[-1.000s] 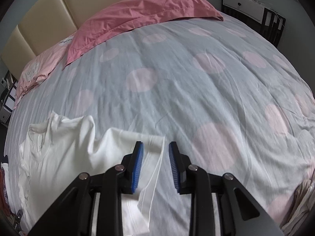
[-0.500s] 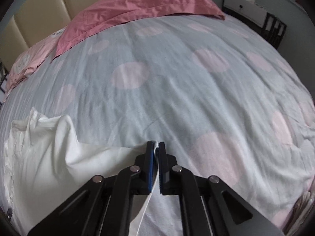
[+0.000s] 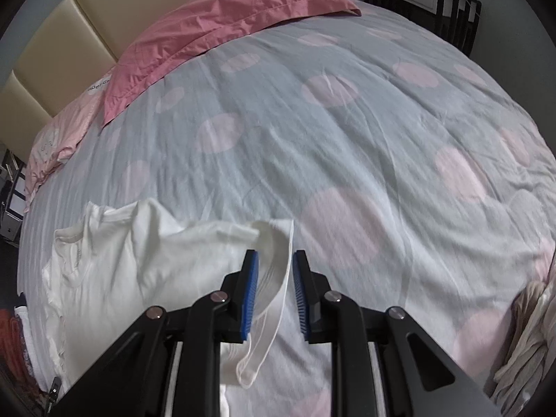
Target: Fold clothes
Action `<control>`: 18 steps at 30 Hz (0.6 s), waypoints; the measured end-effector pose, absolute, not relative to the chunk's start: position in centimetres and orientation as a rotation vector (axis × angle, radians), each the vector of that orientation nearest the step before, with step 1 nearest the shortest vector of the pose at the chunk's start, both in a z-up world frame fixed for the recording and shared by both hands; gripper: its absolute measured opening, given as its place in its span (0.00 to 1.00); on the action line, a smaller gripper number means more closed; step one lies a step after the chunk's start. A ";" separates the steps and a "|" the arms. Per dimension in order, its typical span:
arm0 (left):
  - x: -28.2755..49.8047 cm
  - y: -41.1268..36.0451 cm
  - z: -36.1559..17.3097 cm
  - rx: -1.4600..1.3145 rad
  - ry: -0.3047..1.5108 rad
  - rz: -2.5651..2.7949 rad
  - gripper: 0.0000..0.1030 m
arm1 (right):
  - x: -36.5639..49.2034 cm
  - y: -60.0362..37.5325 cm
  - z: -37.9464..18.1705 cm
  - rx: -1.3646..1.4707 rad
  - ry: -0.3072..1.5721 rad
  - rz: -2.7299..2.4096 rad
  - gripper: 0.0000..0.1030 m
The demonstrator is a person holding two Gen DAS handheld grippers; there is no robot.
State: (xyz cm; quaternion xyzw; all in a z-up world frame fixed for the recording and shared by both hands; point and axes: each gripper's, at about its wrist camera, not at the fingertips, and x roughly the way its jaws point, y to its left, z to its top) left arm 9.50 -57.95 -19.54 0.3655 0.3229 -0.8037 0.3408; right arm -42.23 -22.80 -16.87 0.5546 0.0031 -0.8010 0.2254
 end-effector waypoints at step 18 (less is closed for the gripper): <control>10.8 -58.1 -18.3 0.881 0.864 -2.106 0.79 | -42.7 -22.6 -17.1 1.525 -0.117 -2.248 0.41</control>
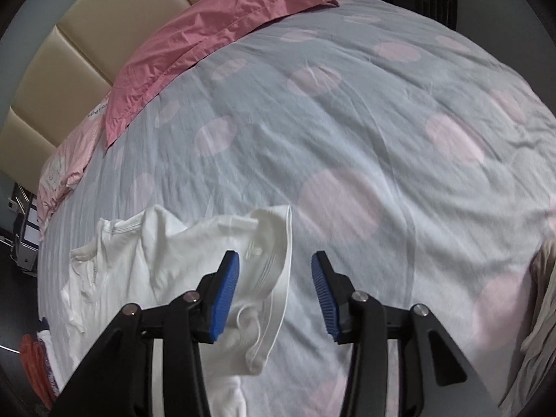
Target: Fold clothes
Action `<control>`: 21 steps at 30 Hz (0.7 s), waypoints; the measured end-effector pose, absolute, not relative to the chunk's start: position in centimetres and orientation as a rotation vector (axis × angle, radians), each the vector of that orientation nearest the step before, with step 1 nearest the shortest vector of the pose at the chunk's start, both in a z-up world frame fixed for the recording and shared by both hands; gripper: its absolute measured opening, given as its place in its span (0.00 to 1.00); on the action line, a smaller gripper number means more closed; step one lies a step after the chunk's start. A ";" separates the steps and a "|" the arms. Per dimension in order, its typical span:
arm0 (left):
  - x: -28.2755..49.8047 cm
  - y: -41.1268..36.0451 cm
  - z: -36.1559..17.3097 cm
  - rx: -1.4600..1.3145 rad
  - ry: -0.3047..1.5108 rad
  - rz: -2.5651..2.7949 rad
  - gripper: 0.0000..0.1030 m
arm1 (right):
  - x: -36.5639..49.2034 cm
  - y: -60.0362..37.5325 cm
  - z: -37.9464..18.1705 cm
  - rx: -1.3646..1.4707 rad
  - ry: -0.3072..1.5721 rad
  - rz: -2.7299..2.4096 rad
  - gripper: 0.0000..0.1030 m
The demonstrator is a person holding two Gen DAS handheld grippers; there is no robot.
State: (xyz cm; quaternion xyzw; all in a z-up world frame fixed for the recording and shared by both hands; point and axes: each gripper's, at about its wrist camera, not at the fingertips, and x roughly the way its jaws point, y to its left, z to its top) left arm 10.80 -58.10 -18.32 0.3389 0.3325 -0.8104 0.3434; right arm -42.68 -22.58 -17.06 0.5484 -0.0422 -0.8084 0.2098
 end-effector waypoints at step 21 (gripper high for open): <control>9.8 -58.0 -19.4 0.914 0.888 -2.122 0.79 | -41.8 -28.2 -13.2 1.328 0.104 -2.268 0.08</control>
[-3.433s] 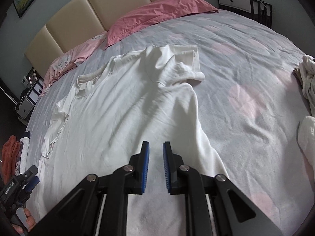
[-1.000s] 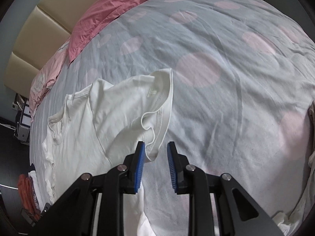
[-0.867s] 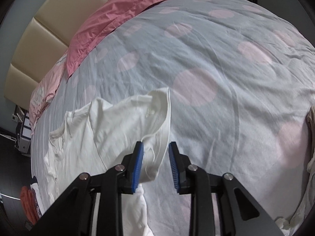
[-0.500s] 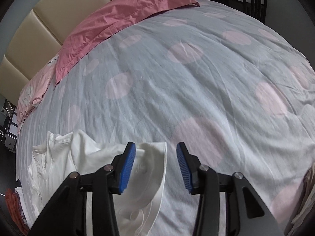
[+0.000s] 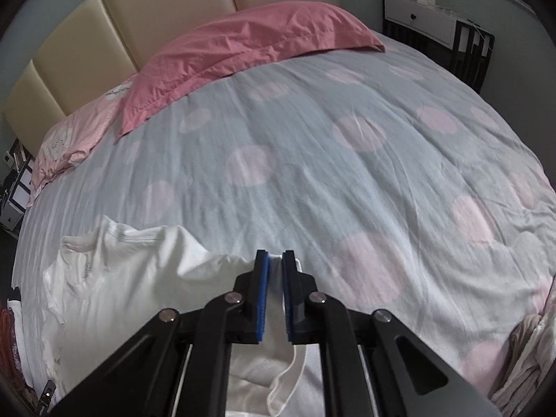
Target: Fold clothes
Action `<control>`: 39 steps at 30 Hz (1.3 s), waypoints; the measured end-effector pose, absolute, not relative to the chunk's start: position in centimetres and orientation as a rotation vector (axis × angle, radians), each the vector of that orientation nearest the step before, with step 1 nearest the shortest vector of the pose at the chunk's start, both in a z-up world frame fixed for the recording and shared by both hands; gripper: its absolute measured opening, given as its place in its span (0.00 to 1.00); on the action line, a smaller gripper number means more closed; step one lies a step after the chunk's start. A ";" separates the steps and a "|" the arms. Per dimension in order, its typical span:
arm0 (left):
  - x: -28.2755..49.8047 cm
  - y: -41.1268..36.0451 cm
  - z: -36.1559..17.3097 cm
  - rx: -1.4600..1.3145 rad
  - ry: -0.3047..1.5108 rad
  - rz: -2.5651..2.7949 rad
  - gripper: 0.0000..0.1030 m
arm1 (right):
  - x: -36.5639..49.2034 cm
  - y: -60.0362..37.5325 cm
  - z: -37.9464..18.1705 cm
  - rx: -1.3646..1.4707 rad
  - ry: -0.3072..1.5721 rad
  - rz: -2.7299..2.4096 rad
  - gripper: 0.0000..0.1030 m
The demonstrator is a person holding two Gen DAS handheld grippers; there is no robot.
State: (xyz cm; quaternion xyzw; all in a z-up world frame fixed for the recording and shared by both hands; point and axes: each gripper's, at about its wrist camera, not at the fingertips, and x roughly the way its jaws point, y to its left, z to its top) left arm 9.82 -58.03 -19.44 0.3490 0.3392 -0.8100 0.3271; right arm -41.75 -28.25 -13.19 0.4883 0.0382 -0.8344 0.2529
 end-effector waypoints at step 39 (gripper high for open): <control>11.8 -59.0 -17.8 0.817 1.033 -2.174 0.79 | -28.3 -32.2 -18.4 1.531 0.475 -2.073 0.11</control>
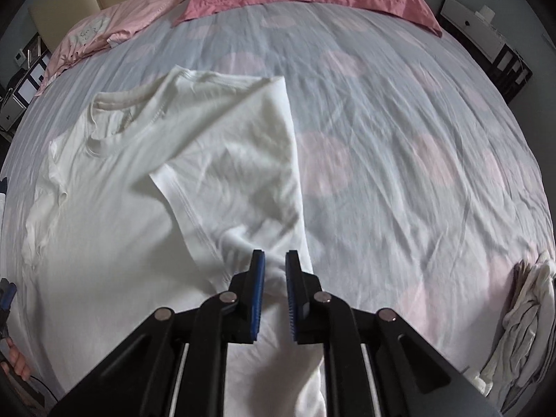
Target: Fold clothes
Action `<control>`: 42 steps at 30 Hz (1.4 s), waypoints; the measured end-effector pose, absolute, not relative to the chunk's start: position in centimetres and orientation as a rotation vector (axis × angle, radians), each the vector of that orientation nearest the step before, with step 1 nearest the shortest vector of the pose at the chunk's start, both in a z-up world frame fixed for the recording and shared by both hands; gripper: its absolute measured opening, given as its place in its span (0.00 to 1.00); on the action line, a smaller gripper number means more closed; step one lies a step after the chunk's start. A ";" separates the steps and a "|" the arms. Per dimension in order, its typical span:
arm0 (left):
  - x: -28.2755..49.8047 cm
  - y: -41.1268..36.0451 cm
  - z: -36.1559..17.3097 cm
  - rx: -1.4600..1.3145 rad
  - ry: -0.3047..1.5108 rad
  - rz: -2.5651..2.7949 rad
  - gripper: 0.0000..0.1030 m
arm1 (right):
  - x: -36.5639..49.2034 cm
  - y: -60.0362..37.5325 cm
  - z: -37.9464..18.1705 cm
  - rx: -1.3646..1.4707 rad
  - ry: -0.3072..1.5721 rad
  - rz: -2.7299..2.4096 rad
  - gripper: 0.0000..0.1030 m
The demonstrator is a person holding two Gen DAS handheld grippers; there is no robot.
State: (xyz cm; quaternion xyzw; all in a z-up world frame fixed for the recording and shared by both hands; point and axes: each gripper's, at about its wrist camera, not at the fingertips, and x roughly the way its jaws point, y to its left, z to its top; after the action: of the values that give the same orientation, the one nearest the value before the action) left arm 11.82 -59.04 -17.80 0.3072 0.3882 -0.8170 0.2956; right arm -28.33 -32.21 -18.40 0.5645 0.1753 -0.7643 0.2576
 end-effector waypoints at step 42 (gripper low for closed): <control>23.0 -44.7 -15.0 1.361 0.676 -2.012 0.78 | -3.4 -6.6 -18.1 1.715 -0.208 -2.322 0.30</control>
State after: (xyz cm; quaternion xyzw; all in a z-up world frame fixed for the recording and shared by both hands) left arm 23.01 -44.68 -15.01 0.5139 0.2553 -0.7600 0.3052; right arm -3.39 -6.60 -18.08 0.5879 -0.0712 -0.7963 0.1234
